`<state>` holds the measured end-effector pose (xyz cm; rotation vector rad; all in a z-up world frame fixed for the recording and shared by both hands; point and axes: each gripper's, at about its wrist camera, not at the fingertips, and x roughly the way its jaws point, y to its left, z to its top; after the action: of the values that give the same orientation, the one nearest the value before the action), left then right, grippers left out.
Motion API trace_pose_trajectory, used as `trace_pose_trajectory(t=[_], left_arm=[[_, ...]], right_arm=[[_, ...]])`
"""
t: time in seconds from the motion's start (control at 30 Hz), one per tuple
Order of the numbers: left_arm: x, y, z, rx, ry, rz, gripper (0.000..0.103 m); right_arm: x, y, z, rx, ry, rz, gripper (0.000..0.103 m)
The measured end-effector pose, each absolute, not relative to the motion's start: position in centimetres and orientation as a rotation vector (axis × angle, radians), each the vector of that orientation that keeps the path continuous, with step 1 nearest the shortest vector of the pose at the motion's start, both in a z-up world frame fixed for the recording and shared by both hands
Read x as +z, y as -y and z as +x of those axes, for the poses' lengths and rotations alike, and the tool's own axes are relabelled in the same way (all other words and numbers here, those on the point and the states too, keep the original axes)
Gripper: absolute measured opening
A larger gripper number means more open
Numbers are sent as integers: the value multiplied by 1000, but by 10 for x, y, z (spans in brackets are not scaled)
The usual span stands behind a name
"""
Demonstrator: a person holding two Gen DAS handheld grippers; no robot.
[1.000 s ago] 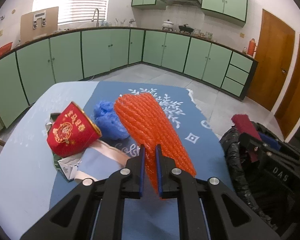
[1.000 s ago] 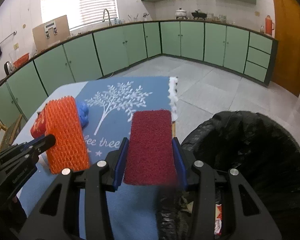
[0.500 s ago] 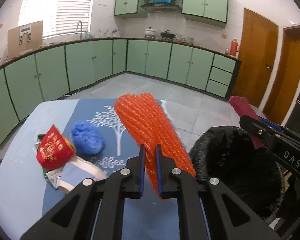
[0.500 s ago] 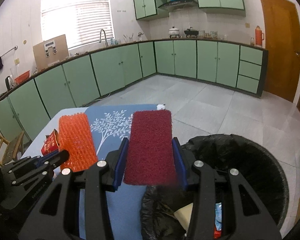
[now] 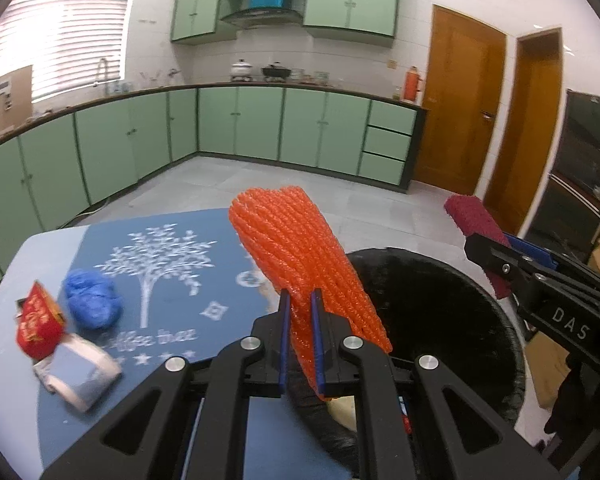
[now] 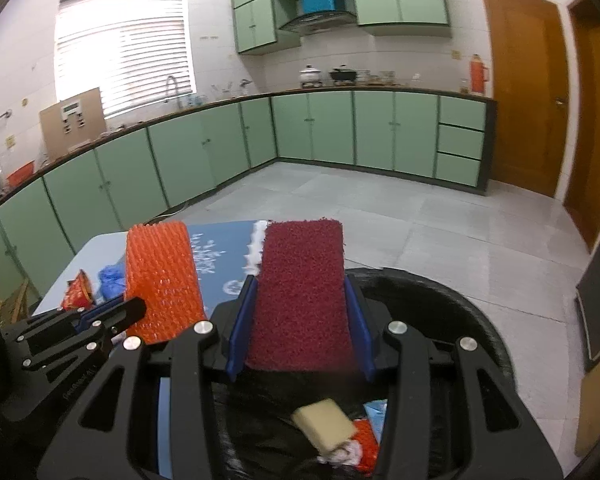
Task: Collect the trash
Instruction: 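Carry the orange mesh net and red scouring pad over the bin, then open both grippers to drop the net and pad into the bin, then move both open grippers back over the remaining trash on the table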
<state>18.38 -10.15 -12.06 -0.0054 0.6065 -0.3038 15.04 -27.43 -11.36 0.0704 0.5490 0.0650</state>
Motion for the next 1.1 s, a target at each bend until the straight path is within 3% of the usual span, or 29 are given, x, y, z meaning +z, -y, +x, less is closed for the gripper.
trace_pose_trajectory(t=[0.7,0.8,0.87,1.1], left_arm=[[-153,187,211,-459,-669,75,11],[-155,184,216,-474,-686,64,28],[-154,180,215,-475,-678,60,47],[-147,148,206,-440,-650,46,57]], right_arm=[[-172,356,147,-119,-657,87,42],[-182,359,153,-128,-680,81,43],[-189,359,156,-142,-696,71,53],[-194,354,149,-188,-696,61,86]])
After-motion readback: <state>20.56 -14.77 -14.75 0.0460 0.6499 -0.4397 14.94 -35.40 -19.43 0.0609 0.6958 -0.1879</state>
